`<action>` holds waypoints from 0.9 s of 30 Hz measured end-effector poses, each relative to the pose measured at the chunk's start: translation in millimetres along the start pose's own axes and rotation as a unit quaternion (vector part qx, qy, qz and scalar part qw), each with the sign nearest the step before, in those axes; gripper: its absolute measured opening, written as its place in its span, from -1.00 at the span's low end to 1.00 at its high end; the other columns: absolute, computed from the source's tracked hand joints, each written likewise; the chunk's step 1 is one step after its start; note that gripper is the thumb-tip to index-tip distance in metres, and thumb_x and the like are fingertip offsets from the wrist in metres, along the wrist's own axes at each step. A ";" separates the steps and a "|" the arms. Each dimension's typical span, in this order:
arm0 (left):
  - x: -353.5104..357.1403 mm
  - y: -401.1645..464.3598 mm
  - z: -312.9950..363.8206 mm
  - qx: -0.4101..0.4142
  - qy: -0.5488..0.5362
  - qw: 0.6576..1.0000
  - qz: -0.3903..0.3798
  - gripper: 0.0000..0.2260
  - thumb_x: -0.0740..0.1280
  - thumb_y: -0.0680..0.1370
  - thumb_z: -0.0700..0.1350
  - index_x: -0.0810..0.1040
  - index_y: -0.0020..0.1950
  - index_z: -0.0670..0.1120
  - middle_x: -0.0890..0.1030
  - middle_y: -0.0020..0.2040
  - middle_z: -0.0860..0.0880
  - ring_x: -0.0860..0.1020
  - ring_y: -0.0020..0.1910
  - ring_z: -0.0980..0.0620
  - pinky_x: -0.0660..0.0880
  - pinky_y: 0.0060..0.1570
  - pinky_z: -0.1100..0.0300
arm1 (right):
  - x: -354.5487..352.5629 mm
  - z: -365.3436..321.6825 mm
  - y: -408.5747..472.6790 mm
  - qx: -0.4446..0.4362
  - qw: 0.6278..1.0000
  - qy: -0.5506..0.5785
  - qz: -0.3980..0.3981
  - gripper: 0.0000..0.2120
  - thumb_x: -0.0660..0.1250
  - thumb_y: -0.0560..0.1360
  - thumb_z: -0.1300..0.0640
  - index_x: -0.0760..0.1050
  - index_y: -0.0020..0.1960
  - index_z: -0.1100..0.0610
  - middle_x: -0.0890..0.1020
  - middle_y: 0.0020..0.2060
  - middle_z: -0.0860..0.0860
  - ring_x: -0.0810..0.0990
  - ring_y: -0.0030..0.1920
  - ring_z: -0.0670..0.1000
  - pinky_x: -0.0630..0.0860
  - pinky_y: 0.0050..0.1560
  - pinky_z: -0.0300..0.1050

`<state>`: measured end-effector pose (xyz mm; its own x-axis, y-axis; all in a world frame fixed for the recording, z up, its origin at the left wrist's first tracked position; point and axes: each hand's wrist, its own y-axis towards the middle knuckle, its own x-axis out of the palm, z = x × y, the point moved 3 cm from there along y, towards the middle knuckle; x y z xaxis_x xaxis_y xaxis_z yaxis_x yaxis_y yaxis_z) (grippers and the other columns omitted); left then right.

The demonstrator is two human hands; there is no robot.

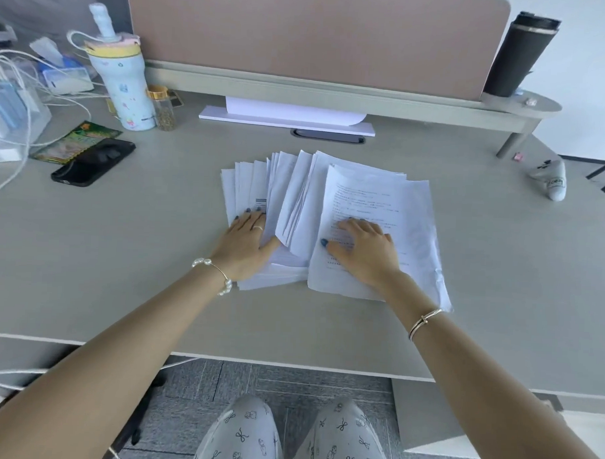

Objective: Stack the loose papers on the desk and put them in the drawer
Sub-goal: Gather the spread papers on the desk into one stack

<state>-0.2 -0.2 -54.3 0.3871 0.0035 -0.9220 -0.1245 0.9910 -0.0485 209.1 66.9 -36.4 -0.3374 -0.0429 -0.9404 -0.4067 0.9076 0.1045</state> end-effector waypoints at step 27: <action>-26.5 44.9 46.5 -0.012 -0.338 0.941 0.013 -0.43 0.03 0.57 0.23 0.26 0.45 -0.09 0.34 0.43 0.02 0.29 0.42 0.05 0.17 0.42 0.12 | -17.9 46.7 27.9 0.130 0.991 0.025 -0.026 -0.29 0.21 0.40 -0.33 0.21 0.42 0.00 0.37 0.29 0.19 0.22 0.30 0.21 0.24 0.30 0.02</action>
<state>26.5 50.4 -14.1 0.8755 0.1190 -0.4683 -0.1584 0.9863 -0.0455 243.5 112.5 -31.8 -0.3670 -0.1068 -0.9241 -0.1950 0.9802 -0.0359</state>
